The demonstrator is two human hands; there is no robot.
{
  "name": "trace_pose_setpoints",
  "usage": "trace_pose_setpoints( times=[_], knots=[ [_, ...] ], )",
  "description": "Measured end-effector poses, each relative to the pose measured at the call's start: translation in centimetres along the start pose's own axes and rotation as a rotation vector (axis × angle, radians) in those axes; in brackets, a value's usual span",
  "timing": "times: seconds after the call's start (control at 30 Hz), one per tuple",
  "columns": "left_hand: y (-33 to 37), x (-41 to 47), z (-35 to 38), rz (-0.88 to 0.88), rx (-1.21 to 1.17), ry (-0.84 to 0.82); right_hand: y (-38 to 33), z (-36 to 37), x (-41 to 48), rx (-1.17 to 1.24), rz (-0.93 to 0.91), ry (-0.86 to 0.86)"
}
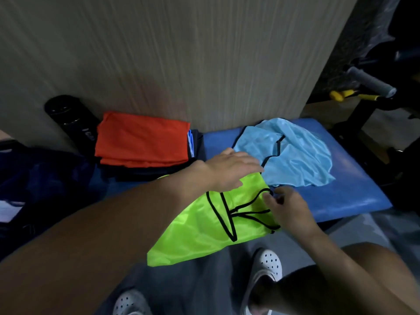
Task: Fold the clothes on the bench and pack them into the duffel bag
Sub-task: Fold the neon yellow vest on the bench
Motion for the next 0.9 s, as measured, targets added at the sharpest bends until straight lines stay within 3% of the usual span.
trace_pose_setpoints(
  times=[0.27,0.47,0.57,0.77,0.9],
  knots=[
    [-0.7,2.7,0.2,0.130,0.102,-0.011,-0.1,0.3,1.2,-0.034,-0.028,-0.106],
    [-1.6,4.3,-1.1,0.138,0.015,0.123,-0.4,-1.3,2.1,0.148,-0.070,0.058],
    [-1.8,5.3,-3.2,0.153,0.035,0.290,-0.9,-3.3,2.5,0.233,-0.115,0.173],
    [-2.1,3.0,-7.6,0.162,0.063,0.572,-3.4,-6.4,-0.5,0.204,-0.444,0.351],
    [-2.4,-2.4,-5.8,0.127,0.093,0.588,-5.3,-3.2,-3.5,0.007,-0.639,0.182]
  ],
)
Point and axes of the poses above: each hand's wrist, its own x-axis towards the middle knuckle, its own z-axis out of the palm, y = z × x, the point moved 4 cm from there along x, towards the middle knuckle, and after that the axes turned 1 degree about -x, right-handed, at the moved point
